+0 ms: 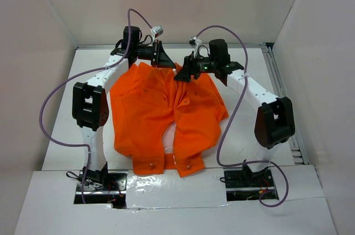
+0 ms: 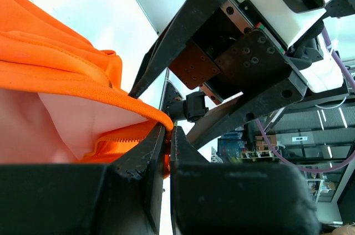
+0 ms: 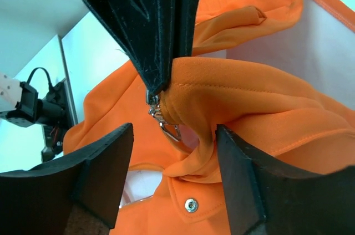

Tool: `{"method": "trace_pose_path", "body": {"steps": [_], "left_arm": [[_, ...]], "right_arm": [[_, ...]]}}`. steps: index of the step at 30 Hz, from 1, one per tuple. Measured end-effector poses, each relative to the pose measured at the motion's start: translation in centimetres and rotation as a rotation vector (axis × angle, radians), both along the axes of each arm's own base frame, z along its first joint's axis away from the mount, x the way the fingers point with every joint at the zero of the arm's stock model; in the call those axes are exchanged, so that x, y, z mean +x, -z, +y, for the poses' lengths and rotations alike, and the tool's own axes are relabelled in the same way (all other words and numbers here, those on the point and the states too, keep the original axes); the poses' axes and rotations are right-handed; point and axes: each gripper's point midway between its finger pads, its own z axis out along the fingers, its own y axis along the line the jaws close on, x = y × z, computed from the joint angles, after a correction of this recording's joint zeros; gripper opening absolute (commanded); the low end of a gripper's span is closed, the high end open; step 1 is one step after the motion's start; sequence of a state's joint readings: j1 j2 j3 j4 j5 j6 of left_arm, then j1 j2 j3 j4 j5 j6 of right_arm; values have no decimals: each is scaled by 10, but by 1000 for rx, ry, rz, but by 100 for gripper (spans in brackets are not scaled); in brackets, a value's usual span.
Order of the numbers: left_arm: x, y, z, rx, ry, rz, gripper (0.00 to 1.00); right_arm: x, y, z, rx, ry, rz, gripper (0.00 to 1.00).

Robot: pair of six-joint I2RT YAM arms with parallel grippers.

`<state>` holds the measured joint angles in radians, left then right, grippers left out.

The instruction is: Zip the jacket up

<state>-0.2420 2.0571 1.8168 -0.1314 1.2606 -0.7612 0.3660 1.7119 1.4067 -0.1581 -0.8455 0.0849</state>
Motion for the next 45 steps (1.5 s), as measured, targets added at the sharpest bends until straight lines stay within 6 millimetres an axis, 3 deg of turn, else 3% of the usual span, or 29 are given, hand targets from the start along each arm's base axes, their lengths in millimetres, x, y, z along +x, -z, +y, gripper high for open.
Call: {"method": "trace_pose_path", "body": {"steps": [8, 19, 25, 33, 45], "left_arm": [[1, -4, 3, 0, -10, -11, 0], [2, -4, 5, 2, -18, -10, 0], [0, -8, 5, 0, -17, -17, 0], [-2, -11, 6, -3, -16, -25, 0], [-3, -7, 6, -2, -11, -14, 0]], "right_arm": [[-3, -11, -5, -5, 46, -19, 70], [-25, -37, -10, 32, 42, -32, 70], [-27, -31, -4, 37, 12, -5, 69], [-18, -8, 3, 25, -7, 56, 67], [-20, -19, 9, 51, -42, 47, 56]]}}
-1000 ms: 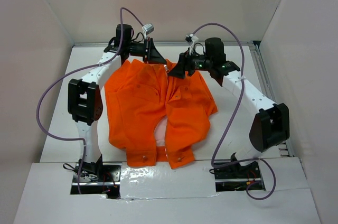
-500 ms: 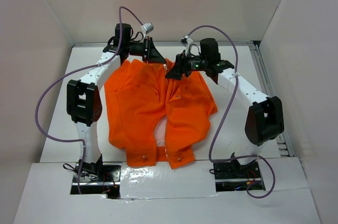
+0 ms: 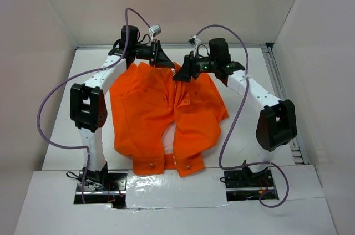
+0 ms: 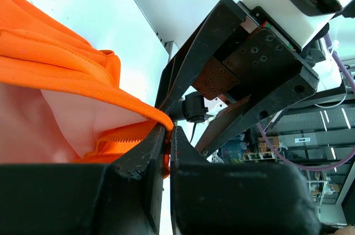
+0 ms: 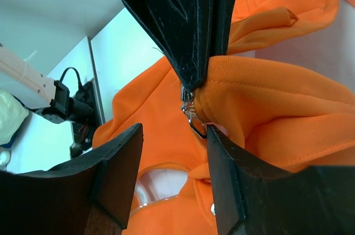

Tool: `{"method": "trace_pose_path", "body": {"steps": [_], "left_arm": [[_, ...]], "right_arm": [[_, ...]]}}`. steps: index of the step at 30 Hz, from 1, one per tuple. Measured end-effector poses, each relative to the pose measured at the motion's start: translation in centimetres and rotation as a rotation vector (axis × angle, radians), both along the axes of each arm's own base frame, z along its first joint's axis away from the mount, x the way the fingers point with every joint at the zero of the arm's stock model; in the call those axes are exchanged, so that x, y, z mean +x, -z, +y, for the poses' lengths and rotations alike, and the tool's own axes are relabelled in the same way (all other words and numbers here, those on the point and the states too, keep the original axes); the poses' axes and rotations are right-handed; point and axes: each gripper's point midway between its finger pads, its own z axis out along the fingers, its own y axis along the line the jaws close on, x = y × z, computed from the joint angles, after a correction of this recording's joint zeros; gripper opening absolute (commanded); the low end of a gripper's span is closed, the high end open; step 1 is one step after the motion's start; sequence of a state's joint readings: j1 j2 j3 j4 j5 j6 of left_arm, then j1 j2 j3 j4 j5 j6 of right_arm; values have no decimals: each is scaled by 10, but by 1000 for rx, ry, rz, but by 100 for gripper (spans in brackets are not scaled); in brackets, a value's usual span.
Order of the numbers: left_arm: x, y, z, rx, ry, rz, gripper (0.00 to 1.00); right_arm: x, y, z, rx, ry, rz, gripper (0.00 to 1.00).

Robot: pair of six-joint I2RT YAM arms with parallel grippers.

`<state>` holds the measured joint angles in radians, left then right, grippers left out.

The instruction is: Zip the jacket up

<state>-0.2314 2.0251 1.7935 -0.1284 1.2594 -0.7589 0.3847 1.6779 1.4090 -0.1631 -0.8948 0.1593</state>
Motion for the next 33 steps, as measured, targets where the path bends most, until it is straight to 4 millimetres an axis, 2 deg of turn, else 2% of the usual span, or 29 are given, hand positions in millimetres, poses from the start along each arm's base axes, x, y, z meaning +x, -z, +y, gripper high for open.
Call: {"method": "trace_pose_path", "body": {"steps": [2, 4, 5, 7, 8, 11, 13, 18, 21, 22, 33], "left_arm": [[0, 0, 0, -1, 2, 0, 0], [0, 0, 0, -2, 3, 0, 0], [0, 0, 0, -2, 3, -1, 0], [-1, 0, 0, -2, 4, 0, 0], [-1, -1, 0, -3, 6, 0, 0], [-3, -2, 0, -7, 14, -1, 0], [-2, -2, 0, -6, 11, -5, 0], [0, -1, 2, 3, -2, -28, 0], [1, 1, 2, 12, -9, -38, 0], [1, 2, 2, 17, -12, -46, 0], [4, 11, 1, 72, -54, -80, 0]], "right_arm": [[2, 0, 1, 1, -1, -2, 50], [4, 2, 2, -1, -1, 2, 48], [5, 4, 2, -3, -1, 6, 41], [6, 8, 3, -6, -1, 14, 35], [7, 10, 3, -8, 0, 22, 25], [9, 15, 4, -10, 2, 35, 14], [9, 15, 5, -7, 1, 41, 11], [9, 14, 5, -5, 0, 36, 8], [9, 16, 4, -13, 1, 32, 4], [9, 17, 4, -16, 2, 31, 0], [9, 23, -11, -122, 76, 21, 0]]}}
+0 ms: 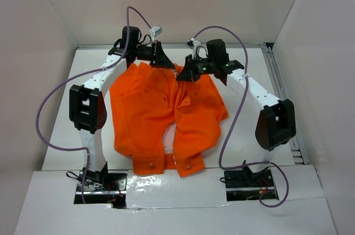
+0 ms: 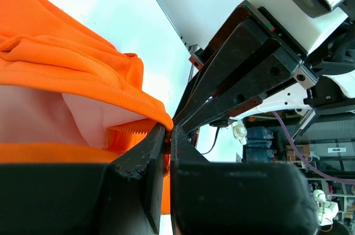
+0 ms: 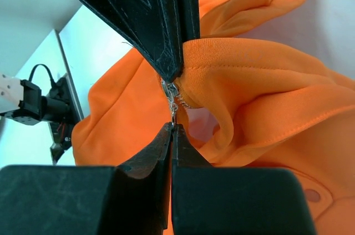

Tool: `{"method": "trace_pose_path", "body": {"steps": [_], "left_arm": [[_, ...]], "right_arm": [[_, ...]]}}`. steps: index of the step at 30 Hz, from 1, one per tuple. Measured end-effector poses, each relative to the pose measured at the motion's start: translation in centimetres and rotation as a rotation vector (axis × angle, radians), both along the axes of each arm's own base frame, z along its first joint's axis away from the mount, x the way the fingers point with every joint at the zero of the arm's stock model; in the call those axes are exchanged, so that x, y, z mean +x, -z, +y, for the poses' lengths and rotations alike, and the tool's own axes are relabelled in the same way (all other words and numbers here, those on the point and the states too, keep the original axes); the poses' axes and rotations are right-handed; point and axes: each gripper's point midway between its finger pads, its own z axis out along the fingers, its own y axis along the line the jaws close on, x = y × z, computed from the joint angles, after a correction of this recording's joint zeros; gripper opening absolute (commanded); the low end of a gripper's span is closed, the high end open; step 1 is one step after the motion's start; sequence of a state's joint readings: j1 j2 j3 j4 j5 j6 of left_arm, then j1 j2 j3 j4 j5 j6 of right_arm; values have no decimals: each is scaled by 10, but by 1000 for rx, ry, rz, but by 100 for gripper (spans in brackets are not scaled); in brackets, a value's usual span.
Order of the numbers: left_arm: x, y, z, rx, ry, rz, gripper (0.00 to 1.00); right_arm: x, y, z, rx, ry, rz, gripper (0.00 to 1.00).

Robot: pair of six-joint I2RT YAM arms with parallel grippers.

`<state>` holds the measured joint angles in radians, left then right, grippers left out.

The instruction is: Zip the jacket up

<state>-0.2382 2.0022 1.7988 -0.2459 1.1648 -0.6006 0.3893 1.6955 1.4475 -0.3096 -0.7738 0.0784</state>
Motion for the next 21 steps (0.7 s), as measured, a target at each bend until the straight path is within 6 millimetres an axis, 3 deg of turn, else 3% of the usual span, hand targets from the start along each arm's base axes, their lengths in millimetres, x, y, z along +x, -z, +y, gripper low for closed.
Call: {"method": "trace_pose_path", "body": {"steps": [4, 8, 13, 21], "left_arm": [[-2, -12, -4, -2, 9, -16, 0], [6, -39, -5, -15, 5, -93, 0], [17, -79, 7, -42, -21, -215, 0], [38, -74, 18, -29, -75, -213, 0]], "right_arm": [[-2, -4, 0, 1, -16, -14, 0], [-4, -10, 4, 35, -58, -21, 0], [-1, 23, 7, 15, -69, 58, 0], [-30, 77, -1, -34, -62, 197, 0]]}}
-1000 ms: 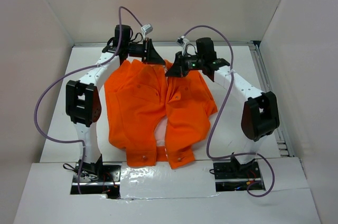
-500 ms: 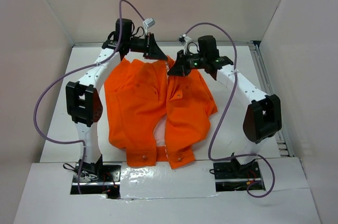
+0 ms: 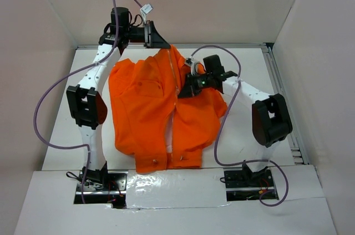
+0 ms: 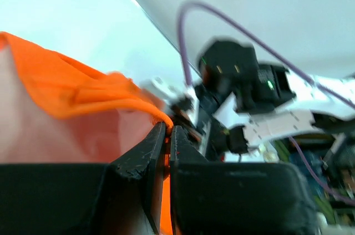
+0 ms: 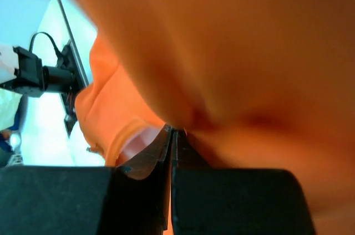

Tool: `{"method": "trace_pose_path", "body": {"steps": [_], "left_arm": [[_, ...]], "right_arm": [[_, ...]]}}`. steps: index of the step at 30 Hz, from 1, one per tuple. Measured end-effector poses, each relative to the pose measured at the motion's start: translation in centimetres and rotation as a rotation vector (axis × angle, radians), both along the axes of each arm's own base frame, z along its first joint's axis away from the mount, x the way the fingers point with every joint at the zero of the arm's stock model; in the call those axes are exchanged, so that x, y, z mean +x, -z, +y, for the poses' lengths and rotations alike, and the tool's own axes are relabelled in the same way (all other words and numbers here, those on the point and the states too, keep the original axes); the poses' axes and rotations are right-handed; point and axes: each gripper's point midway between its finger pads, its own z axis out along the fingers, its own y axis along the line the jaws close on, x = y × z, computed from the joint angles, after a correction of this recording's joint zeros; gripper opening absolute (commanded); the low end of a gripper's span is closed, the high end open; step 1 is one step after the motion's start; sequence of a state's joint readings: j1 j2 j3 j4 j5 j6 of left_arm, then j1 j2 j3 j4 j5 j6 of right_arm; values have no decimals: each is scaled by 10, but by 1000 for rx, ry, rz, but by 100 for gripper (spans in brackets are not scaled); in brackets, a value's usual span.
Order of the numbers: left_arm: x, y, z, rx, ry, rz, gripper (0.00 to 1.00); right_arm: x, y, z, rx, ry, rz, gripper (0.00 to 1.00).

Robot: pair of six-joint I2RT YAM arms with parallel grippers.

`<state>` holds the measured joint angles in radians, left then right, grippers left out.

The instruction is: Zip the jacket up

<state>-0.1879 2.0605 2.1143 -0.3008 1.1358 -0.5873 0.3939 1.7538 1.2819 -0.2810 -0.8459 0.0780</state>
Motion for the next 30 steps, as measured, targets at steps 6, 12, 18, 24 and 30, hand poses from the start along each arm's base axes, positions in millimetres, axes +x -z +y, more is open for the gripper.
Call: {"method": "trace_pose_path", "body": {"steps": [6, 12, 18, 24, 30], "left_arm": [[57, 7, 19, 32, -199, -14, 0], [104, 13, 44, 81, -443, -44, 0], [140, 34, 67, 137, -626, -43, 0], [162, 61, 129, 180, -763, 24, 0], [166, 66, 206, 171, -818, 41, 20]], "right_arm": [[-45, 35, -21, -63, 26, 123, 0], [-88, 49, -31, -89, 11, 186, 0], [-150, 77, -48, -129, 10, 303, 0], [-181, 91, -66, -156, 68, 381, 0], [-177, 93, -75, -161, 148, 407, 0]]}}
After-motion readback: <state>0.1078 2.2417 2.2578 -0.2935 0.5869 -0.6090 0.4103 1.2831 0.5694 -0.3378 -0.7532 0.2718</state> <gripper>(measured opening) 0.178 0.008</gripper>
